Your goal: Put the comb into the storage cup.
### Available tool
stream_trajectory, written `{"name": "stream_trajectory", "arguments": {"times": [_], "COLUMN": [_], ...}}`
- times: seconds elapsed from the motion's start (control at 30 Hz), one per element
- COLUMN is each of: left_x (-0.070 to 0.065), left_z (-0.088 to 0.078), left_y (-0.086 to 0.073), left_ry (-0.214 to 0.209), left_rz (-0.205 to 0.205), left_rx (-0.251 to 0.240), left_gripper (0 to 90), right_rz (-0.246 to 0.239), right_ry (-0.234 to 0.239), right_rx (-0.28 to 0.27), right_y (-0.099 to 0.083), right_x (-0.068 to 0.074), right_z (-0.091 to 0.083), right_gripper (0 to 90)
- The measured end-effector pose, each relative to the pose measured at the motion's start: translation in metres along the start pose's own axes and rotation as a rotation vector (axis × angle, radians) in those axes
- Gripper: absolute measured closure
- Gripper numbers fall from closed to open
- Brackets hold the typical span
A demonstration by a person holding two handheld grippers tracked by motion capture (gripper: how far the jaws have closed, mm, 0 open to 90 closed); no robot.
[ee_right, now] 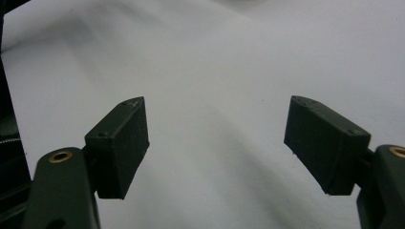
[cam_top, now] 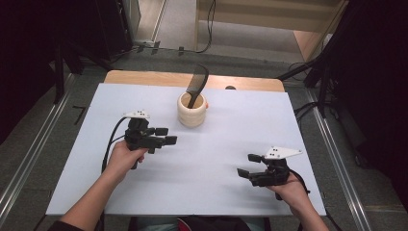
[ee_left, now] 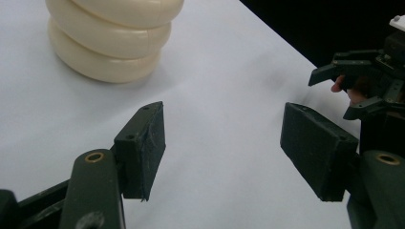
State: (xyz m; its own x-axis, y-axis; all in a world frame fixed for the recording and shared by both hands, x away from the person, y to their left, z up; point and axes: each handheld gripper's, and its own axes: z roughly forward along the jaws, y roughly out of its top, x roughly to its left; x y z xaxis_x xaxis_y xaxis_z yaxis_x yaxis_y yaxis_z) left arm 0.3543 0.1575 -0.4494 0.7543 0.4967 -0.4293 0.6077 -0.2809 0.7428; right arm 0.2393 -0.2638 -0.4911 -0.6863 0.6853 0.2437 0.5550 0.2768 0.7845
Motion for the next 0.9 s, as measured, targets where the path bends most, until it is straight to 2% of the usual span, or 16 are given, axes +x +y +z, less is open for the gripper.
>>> {"name": "stream_trajectory", "arguments": {"times": [0.37, 0.9], "left_x": [-0.008, -0.015], "left_z": [-0.01, -0.018], "left_y": [-0.015, -0.035], "left_ry": [0.011, 0.027], "left_rz": [0.013, 0.033], "left_rx": [0.005, 0.05], "left_gripper": [33.0, 31.5], "right_rz": [0.009, 0.013], "right_ry": [-0.002, -0.005], "right_rx": [0.002, 0.008], "right_y": [0.0, -0.001], "right_x": [0.0, -0.001], "right_z": [0.0, 0.001], "right_gripper": [21.2, 21.2]}}
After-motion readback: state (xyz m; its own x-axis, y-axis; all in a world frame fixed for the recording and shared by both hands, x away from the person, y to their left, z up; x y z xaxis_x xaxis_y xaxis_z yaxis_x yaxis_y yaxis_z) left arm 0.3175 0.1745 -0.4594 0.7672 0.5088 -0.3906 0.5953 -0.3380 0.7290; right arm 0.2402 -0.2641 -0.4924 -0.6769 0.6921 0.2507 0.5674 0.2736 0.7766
